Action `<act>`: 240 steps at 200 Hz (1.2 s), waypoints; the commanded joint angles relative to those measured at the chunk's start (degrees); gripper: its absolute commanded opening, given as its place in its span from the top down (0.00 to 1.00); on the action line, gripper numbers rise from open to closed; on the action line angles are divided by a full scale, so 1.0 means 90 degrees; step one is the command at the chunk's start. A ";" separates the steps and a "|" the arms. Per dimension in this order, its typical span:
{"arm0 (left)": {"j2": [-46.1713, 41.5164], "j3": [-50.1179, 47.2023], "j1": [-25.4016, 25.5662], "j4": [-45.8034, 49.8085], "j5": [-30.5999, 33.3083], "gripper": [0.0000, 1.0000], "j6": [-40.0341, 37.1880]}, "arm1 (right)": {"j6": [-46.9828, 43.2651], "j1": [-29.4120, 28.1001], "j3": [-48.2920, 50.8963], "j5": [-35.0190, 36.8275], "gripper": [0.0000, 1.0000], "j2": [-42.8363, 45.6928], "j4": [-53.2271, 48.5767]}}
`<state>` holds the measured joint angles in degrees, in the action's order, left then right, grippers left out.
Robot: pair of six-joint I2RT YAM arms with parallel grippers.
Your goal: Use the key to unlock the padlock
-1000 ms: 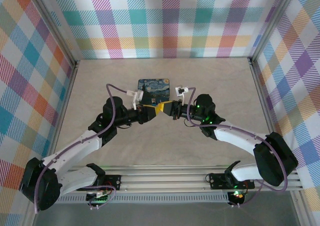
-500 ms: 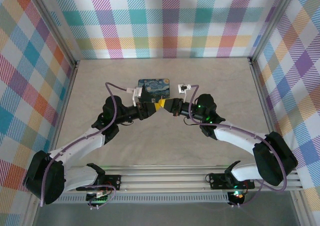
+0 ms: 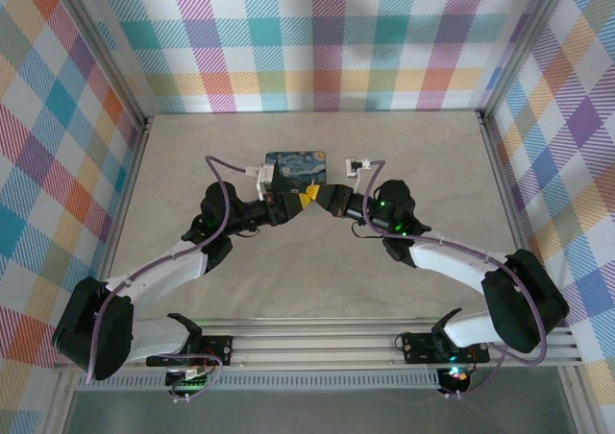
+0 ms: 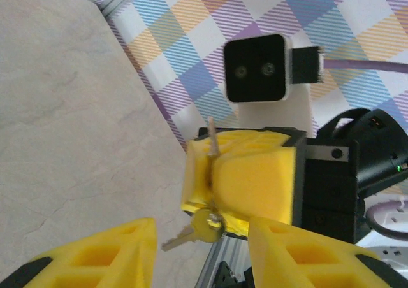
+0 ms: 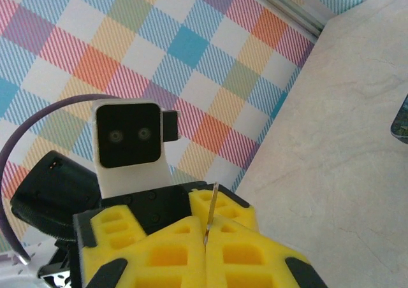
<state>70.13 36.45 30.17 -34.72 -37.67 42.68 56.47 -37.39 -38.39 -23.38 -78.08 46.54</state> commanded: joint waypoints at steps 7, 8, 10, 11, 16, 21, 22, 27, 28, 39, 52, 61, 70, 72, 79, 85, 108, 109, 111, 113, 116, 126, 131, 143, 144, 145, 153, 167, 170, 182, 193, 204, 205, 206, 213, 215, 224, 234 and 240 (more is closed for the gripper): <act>-0.0176 0.0136 0.0091 0.0173 -0.0049 0.58 -0.0859 | 0.0348 -0.0065 -0.0089 0.0377 1.00 -0.0014 -0.0543; -0.0200 0.0143 0.0093 0.0218 -0.0026 0.58 -0.0921 | 0.0352 -0.0065 -0.0090 0.0389 1.00 -0.0010 -0.0567; -0.0240 0.0150 0.0114 0.0326 0.0015 0.58 -0.1047 | 0.0363 -0.0067 -0.0099 0.0419 1.00 0.0001 -0.0625; -0.0256 0.0160 0.0124 0.0378 0.0045 0.57 -0.1112 | 0.0370 -0.0071 -0.0099 0.0429 1.00 0.0007 -0.0652; -0.0368 0.0177 0.0172 0.0658 0.0196 0.57 -0.1463 | 0.0397 -0.0069 -0.0100 0.0487 1.00 0.0030 -0.0782; -0.0508 0.0169 0.0230 0.0925 0.0387 0.57 -0.1828 | 0.0426 -0.0073 -0.0111 0.0555 1.00 0.0061 -0.0910; -0.0532 0.0169 0.0241 0.0975 0.0426 0.57 -0.1913 | 0.0430 -0.0074 -0.0110 0.0570 1.00 0.0067 -0.0941; -0.0668 0.0148 0.0307 0.1180 0.0625 0.57 -0.2300 | 0.0444 -0.0070 -0.0121 0.0629 1.00 0.0104 -0.1077; -0.0690 0.0144 0.0318 0.1206 0.0643 0.57 -0.2373 | 0.0444 -0.0072 -0.0125 0.0642 1.00 0.0108 -0.1093; -0.0956 0.0042 0.0423 0.1451 0.1069 0.56 -0.3054 | 0.0405 -0.0070 -0.0191 0.0754 1.00 0.0211 -0.1545; -0.1151 -0.0053 0.0465 0.1539 0.1378 0.54 -0.3525 | 0.0228 -0.0110 -0.0266 0.0853 1.00 0.0342 -0.1838; -0.1206 -0.0051 0.0474 0.1638 0.1548 0.53 -0.3734 | 0.0081 -0.0142 -0.0336 0.0948 1.00 0.0432 -0.2038; -0.1255 -0.0062 0.0508 0.1689 0.1647 0.52 -0.4091 | -0.0065 -0.0178 -0.0404 0.1035 1.00 0.0507 -0.2204; -0.1263 -0.0072 0.0520 0.1690 0.1681 0.52 -0.4162 | -0.0098 -0.0188 -0.0415 0.1059 1.00 0.0518 -0.2235; -0.1270 -0.0093 0.0562 0.1697 0.1812 0.52 -0.4383 | -0.0171 -0.0208 -0.0450 0.1116 1.00 0.0559 -0.2310; -0.1266 -0.0095 0.0606 0.1714 0.1899 0.52 -0.4543 | -0.0183 -0.0211 -0.0456 0.1165 1.00 0.0577 -0.2337; -0.1027 -0.0005 0.0707 0.1730 0.1988 0.52 -0.4859 | -0.0018 -0.0211 -0.0461 0.1226 1.00 0.0584 -0.2315; -0.1016 -0.0006 0.0713 0.1720 0.1988 0.52 -0.4874 | -0.0006 -0.0211 -0.0461 0.1228 1.00 0.0587 -0.2327; -0.0988 0.0008 0.0730 0.1707 0.1993 0.52 -0.4890 | 0.0014 -0.0211 -0.0463 0.1234 1.00 0.0587 -0.2334; -0.0967 0.0019 0.0742 0.1689 0.1994 0.53 -0.4901 | 0.0042 -0.0211 -0.0469 0.1231 1.00 0.0584 -0.2343; -0.0921 0.0031 0.0761 0.1665 0.2003 0.53 -0.4924 | 0.0074 -0.0211 -0.0470 0.1244 1.00 0.0588 -0.2336; -0.0784 0.0066 0.0838 0.1558 0.2058 0.53 -0.4992 | 0.0156 -0.0221 -0.0488 0.1240 1.00 0.0579 -0.2349; -0.0722 0.0076 0.0869 0.1491 0.2092 0.53 -0.5019 | 0.0188 -0.0225 -0.0505 0.1251 1.00 0.0583 -0.2363; -0.0548 0.0099 0.0918 0.1270 0.2133 0.54 -0.5054 | 0.0210 -0.0237 -0.0538 0.1256 1.00 0.0599 -0.2440; -0.0532 0.0105 0.0917 0.1251 0.2134 0.54 -0.5054 | 0.0210 -0.0239 -0.0538 0.1258 1.00 0.0599 -0.2449; -0.0520 0.0108 0.0916 0.1236 0.2134 0.54 -0.5054 | 0.0213 -0.0238 -0.0546 0.1264 1.00 0.0605 -0.2462; -0.0405 0.0155 0.0941 0.1139 0.2126 0.54 -0.5068 | 0.0215 -0.0248 -0.0568 0.1269 1.00 0.0609 -0.2528; -0.0215 0.0301 0.0973 0.1118 0.2049 0.54 -0.5121 | 0.0224 -0.0249 -0.0580 0.1279 1.00 0.0639 -0.2545; -0.0184 0.0328 0.0981 0.1123 0.2040 0.54 -0.5136 | 0.0234 -0.0250 -0.0578 0.1279 1.00 0.0646 -0.2553; -0.0071 0.0424 0.1002 0.1114 0.2005 0.54 -0.5178 | 0.0230 -0.0250 -0.0572 0.1289 1.00 0.0668 -0.2571; 0.0017 0.0487 0.1012 0.1128 0.1964 0.54 -0.5217 | 0.0230 -0.0250 -0.0568 0.1312 1.00 0.0687 -0.2582; 0.0086 0.0547 0.1015 0.1123 0.1935 0.54 -0.5220 | 0.0237 -0.0250 -0.0559 0.1328 1.00 0.0707 -0.2574; 0.0092 0.0548 0.1019 0.1123 0.1932 0.54 -0.5220 | 0.0233 -0.0255 -0.0559 0.1328 1.00 0.0707 -0.2574; 0.0096 0.0554 0.1025 0.1123 0.1926 0.54 -0.5220 | 0.0236 -0.0253 -0.0559 0.1333 1.00 0.0707 -0.2579; 0.0147 0.0578 0.1032 0.1106 0.1902 0.54 -0.5226 | 0.0239 -0.0250 -0.0559 0.1338 1.00 0.0707 -0.2576; 0.0155 0.0581 0.1032 0.1104 0.1896 0.54 -0.5219 | 0.0240 -0.0250 -0.0559 0.1340 1.00 0.0707 -0.2582; 0.0200 0.0607 0.1039 0.1080 0.1893 0.55 -0.5213 | 0.0240 -0.0250 -0.0568 0.1343 1.00 0.0699 -0.2576; 0.0258 0.0635 0.1039 0.1051 0.1898 0.55 -0.5206 | 0.0249 -0.0255 -0.0579 0.1320 1.00 0.0699 -0.2578; 0.0304 0.0650 0.1042 0.1045 0.1910 0.56 -0.5201 | 0.0249 -0.0250 -0.0587 0.1294 1.00 0.0696 -0.2582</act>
<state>71.57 40.12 38.63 -22.61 -19.90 -2.85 58.06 -39.38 -41.60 -12.16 -72.90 23.22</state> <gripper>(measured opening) 0.455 0.055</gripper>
